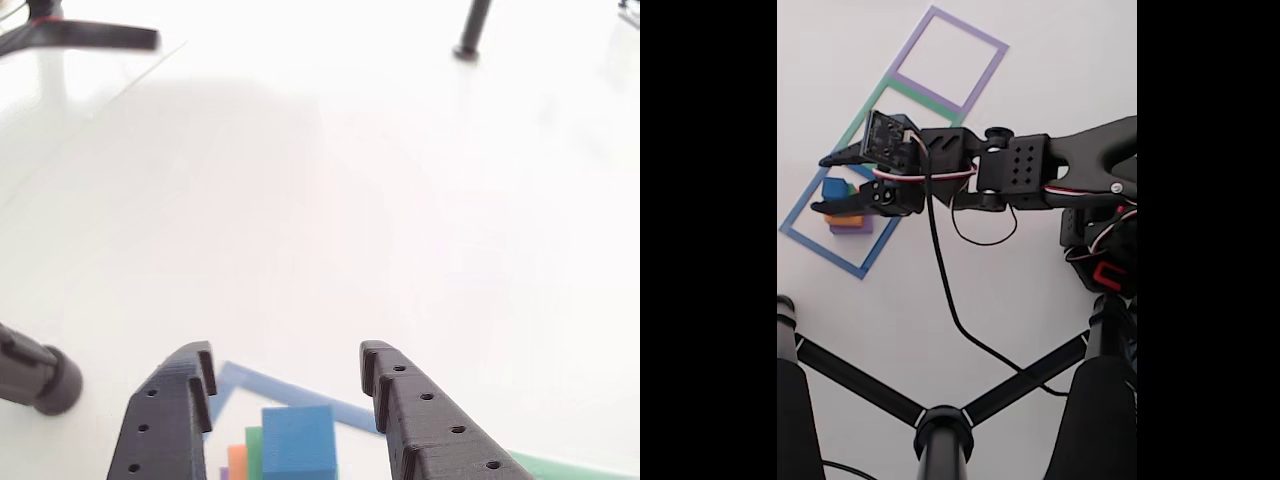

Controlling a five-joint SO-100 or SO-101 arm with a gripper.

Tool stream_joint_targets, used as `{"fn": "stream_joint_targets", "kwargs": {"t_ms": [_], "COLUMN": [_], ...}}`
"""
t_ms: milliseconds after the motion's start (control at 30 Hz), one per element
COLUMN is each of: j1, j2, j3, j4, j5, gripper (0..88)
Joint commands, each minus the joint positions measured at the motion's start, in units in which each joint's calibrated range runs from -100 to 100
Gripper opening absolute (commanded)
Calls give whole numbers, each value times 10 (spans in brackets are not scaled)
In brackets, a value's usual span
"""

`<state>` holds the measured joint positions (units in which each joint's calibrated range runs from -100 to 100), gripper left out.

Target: Tower of hanoi

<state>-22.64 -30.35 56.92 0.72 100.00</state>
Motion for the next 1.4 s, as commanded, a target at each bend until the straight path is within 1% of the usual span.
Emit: {"fn": "stream_joint_targets", "kwargs": {"t_ms": [0, 67, 167, 567, 667, 933, 1033, 1067, 1133, 1200, 1233, 1267, 1300, 1367], "j1": [20, 25, 28, 34, 44, 78, 88, 89, 93, 96, 99, 100, 101, 107], "j2": [-89, -104, -113, -109, -114, -127, -130, -132, -141, -152, -158, -163, -169, -179], "j3": [-93, -143, -223, -446, -466, -457, -452, -449, -435, -412, -399, -387, -371, -340], "j4": [172, 265, 382, 658, 701, 711, 710, 712, 710, 701, 697, 689, 677, 653], "j5": [0, 0, 0, 0, 0, 0, -26, -75, -118, -176, -186, -219, -270, -324], "gripper": [45, 6, 1, 0, 0, 11, 14, 16, 19, 22, 21, 22, 19, 28]}}
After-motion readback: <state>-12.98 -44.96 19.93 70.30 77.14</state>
